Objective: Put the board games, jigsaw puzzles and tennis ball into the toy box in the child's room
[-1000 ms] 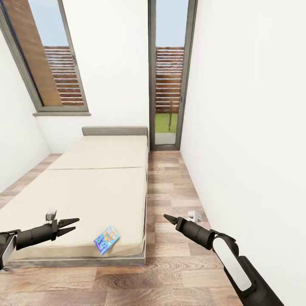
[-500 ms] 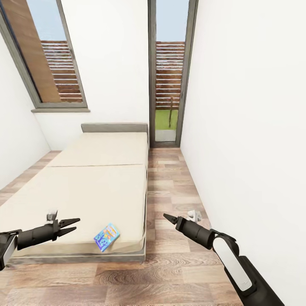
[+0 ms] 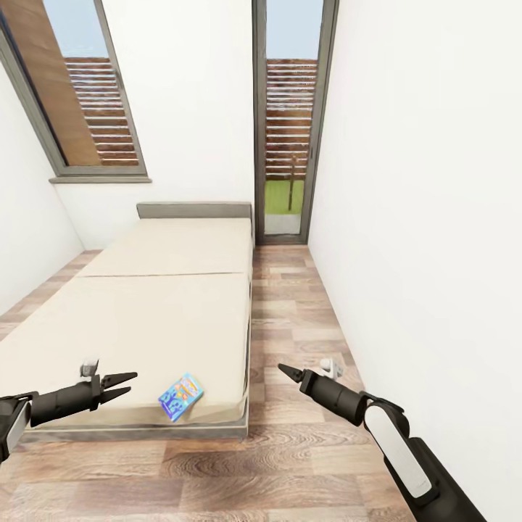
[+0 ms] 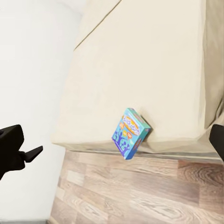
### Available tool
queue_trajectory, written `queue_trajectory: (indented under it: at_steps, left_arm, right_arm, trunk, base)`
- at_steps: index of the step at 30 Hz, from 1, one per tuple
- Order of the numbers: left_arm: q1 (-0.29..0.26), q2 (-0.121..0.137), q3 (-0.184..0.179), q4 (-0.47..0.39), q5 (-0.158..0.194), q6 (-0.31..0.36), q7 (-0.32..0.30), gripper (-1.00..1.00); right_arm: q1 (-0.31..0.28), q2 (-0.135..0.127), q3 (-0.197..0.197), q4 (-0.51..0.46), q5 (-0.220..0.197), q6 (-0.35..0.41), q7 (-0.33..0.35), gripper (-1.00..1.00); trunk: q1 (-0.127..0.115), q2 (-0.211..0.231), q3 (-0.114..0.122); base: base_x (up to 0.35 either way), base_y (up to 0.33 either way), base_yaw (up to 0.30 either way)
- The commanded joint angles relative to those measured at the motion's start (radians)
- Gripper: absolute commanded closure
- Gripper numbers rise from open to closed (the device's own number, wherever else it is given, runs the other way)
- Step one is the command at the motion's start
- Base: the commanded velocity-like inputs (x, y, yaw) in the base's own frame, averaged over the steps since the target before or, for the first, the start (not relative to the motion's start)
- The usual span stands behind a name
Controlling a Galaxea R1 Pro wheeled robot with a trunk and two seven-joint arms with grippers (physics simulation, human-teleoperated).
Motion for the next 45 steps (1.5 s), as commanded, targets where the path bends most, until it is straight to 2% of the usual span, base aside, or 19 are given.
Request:
queue_trajectory:
  at_steps: [1, 9, 16, 45]
  left_arm:
    - [-0.001, 0.0, 0.002, 0.0, -0.001, 0.01, -0.004, -1.0]
    - [-0.001, 0.007, 0.004, 0.004, 0.001, 0.008, -0.005, -1.0]
    - [-0.001, 0.0, 0.004, 0.013, 0.001, 0.008, -0.003, -1.0]
    - [-0.001, -0.001, 0.007, 0.014, 0.0, 0.005, -0.003, -1.0]
  right_arm:
    - [0.0, -0.001, -0.002, -0.001, -0.002, 0.003, 0.005, -1.0]
    - [0.001, -0.024, -0.032, -0.038, -0.005, 0.004, 0.06, -1.0]
    - [0.001, -0.041, -0.037, -0.047, -0.008, 0.004, 0.073, -1.0]
    - [0.001, -0.044, -0.038, -0.051, -0.009, 0.003, 0.075, -1.0]
  trunk:
    - [0.004, -0.008, -0.006]
    - [0.035, -0.064, -0.044]
    - [0.061, -0.113, -0.077]
    - [0.173, -0.316, -0.216]
  base:
    - [0.0, 0.0, 0.0]
    - [0.0, 0.0, 0.0]
    - [0.0, 0.0, 0.0]
    - [0.0, 0.0, 0.0]
